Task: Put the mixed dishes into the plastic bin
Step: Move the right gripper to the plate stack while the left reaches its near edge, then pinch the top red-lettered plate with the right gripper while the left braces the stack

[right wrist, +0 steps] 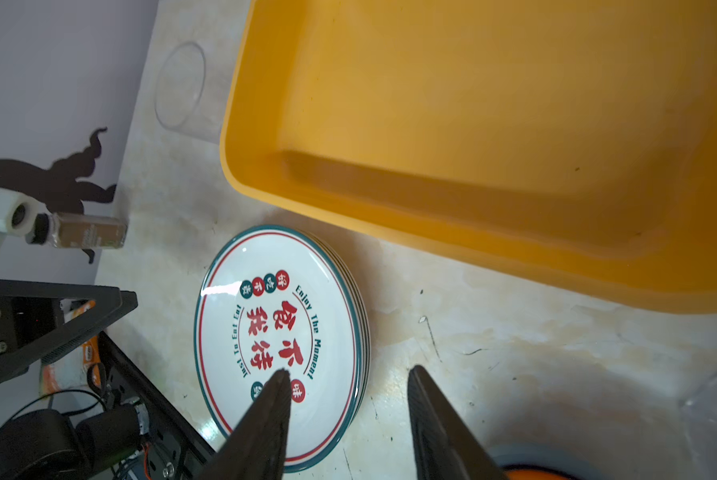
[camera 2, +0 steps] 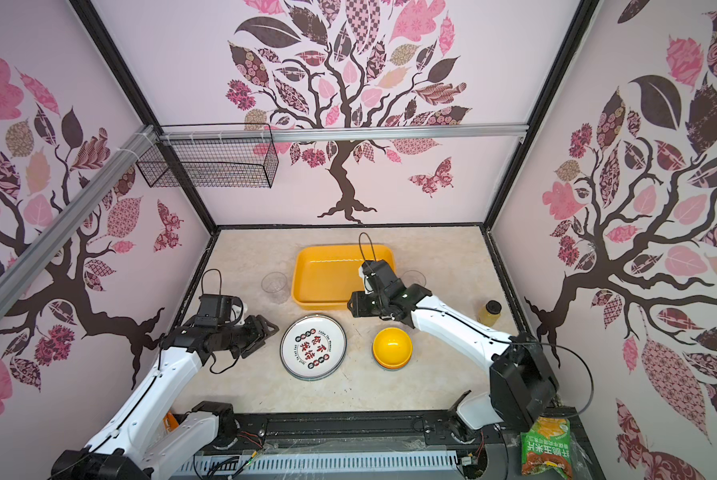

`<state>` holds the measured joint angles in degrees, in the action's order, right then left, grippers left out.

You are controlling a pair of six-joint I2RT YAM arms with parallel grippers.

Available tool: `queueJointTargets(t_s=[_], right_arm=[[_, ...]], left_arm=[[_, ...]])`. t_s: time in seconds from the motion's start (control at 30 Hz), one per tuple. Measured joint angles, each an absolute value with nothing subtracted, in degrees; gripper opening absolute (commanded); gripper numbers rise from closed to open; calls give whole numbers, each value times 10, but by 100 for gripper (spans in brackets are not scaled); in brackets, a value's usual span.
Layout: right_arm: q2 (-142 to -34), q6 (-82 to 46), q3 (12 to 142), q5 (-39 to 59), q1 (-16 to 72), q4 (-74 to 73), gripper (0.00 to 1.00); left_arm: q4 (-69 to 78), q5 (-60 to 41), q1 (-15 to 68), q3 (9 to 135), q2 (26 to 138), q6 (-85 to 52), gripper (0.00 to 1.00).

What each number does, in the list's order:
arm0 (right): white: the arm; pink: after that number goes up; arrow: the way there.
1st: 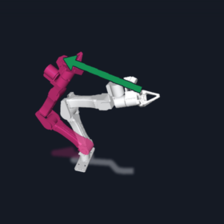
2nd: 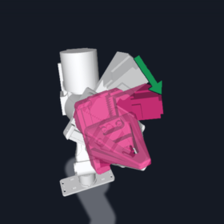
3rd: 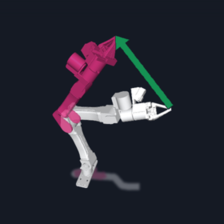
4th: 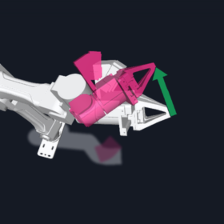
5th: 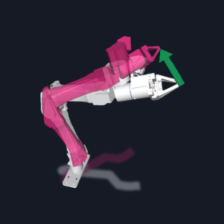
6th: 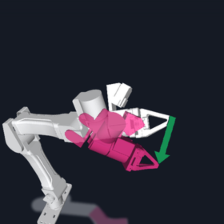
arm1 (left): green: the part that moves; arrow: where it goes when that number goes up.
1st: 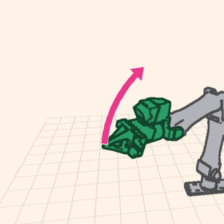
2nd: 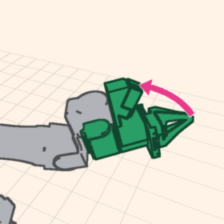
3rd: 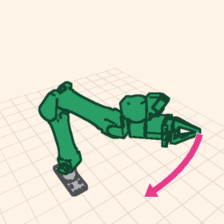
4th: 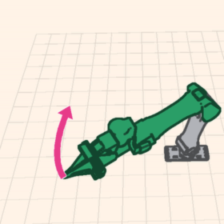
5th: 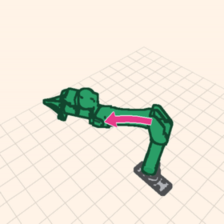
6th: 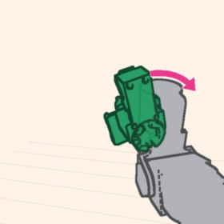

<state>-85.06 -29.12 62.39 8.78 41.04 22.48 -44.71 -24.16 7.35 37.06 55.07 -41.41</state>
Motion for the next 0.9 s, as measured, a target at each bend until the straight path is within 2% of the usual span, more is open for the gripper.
queueJointTargets(t_s=[0.2,0.67,0.9], right_arm=[[-916,-294,644,64,448,263,50],[-964,-293,666,51,458,284,47],[-993,-293,683,53,469,284,50]], left_arm=[[-440,-255,78,346,583,-438,65],[-381,-269,84,291,610,-477,62],[-354,-281,86,285,624,-480,62]])
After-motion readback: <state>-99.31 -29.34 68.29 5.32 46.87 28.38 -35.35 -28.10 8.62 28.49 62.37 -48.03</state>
